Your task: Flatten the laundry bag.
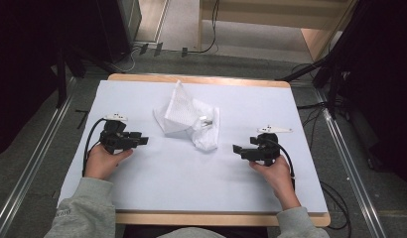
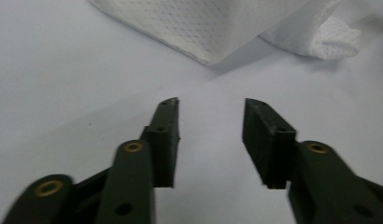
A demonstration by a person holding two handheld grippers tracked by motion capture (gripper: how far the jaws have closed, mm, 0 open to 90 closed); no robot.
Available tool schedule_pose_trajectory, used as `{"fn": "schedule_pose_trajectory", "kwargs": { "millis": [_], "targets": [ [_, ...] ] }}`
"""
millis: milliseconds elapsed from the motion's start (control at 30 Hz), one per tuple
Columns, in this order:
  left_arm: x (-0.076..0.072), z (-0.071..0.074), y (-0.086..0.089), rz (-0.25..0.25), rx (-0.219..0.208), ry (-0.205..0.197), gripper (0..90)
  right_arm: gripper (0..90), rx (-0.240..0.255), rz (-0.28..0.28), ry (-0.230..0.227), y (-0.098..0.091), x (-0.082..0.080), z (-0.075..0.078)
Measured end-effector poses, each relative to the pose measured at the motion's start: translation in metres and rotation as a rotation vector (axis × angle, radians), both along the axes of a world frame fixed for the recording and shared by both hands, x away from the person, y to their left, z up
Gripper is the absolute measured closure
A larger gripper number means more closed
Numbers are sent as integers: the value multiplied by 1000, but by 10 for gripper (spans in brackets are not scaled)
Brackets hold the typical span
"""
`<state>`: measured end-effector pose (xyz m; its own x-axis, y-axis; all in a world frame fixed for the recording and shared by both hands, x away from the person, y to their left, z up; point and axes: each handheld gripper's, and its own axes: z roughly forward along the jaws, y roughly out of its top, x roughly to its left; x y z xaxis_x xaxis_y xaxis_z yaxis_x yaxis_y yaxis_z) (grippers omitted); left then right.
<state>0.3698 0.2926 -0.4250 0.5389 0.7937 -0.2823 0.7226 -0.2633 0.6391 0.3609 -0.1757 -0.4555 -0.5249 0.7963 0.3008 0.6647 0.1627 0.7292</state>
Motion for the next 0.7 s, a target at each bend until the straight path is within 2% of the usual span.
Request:
{"fn": "schedule_pose_trajectory", "kwargs": {
  "millis": [33, 100, 133, 167, 300, 367, 567, 633, 700],
  "targets": [
    [1, 0, 1, 10, -17, 9, 487, 247, 10, 23, 14, 2, 1, -1],
    [1, 0, 1, 12, -23, 12, 459, 248, -5, 22, 13, 3, 0, -1],
    [2, 1, 1, 14, -29, 12, 446, 270, -39, 25, -7, 5, 0, -1],
    [3, 1, 1, 7, -40, 8, 432, 283, -42, 26, -9, 5, 0, -1],
    [6, -1, -3, -1, -38, -3, 380, 346, -37, 21, -14, 3, 1, -1],
    [8, -2, -5, -7, -59, -10, 365, 381, -41, 11, -10, 1, 4, -2],
    [7, -4, -7, -36, -40, -9, 346, 392, -38, 19, 12, 4, 5, -2],
    [6, -4, -8, -37, -45, -2, 344, 389, -31, 22, 4, 6, 5, -1],
    [6, -4, -8, -43, -33, -2, 345, 388, -28, 20, -6, 9, 5, 1]
  ]
}}
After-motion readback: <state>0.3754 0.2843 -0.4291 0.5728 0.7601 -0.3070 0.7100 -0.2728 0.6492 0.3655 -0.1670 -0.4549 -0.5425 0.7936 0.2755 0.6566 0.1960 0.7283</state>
